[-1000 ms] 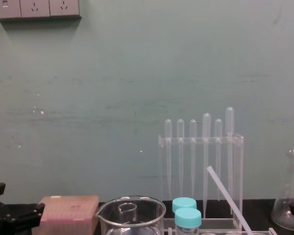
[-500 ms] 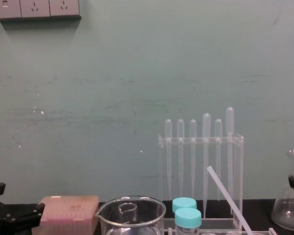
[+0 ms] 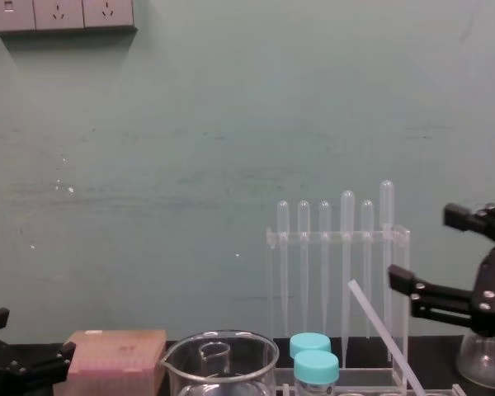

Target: Pick up the stirring rod with one hand, then place it down.

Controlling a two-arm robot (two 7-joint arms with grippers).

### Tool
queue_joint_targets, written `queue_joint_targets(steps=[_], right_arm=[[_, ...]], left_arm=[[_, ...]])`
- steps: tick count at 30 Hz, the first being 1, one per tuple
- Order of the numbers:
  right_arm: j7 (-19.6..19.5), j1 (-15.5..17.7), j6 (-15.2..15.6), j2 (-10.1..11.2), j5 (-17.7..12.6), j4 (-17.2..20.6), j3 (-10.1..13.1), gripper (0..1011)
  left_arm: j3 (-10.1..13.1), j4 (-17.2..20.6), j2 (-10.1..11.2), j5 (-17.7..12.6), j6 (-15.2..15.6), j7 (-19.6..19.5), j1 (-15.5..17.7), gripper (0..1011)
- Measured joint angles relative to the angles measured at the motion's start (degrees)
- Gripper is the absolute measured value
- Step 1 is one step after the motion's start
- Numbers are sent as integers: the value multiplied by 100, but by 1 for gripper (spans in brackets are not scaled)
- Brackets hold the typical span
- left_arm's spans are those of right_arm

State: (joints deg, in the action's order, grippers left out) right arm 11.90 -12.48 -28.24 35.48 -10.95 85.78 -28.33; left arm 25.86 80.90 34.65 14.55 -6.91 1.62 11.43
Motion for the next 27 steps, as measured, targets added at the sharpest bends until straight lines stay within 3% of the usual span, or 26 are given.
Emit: queue_joint_targets(steps=[3, 4, 5, 6, 9, 10, 13, 16, 27], right_arm=[[590, -151, 212, -64, -690, -142, -44, 1003], [922, -232, 394, -113, -1108, -259, -53, 1003], [1115, -279, 519, -142, -1340, -328, -57, 1003], [1467, -384, 801, -211, -1787, -481, -55, 1003], [2019, -565, 1423, -340, -2464, -774, -39, 1003], [2019, -565, 1423, -340, -2464, -774, -39, 1003], [2392, -750, 1990, -437, -2814, -1017, -53, 1003], [2546, -856, 2329, -483, -2901, -1146, -86, 1003], [2572, -1030, 2934, -565, -2790, -1307, -131, 1003]], left_arm=[[0, 0, 0, 0, 0, 0, 0, 1000], [0, 0, 0, 0, 0, 0, 0, 1000], [0, 0, 0, 0, 0, 0, 0, 1000], [0, 0, 0, 0, 0, 0, 0, 1000], [0, 0, 0, 0, 0, 0, 0, 1000], [0, 0, 0, 0, 0, 0, 0, 1000], [0, 0, 0, 0, 0, 0, 0, 1000], [0, 0, 0, 0, 0, 0, 0, 1000], [0, 0, 0, 0, 0, 0, 0, 1000]])
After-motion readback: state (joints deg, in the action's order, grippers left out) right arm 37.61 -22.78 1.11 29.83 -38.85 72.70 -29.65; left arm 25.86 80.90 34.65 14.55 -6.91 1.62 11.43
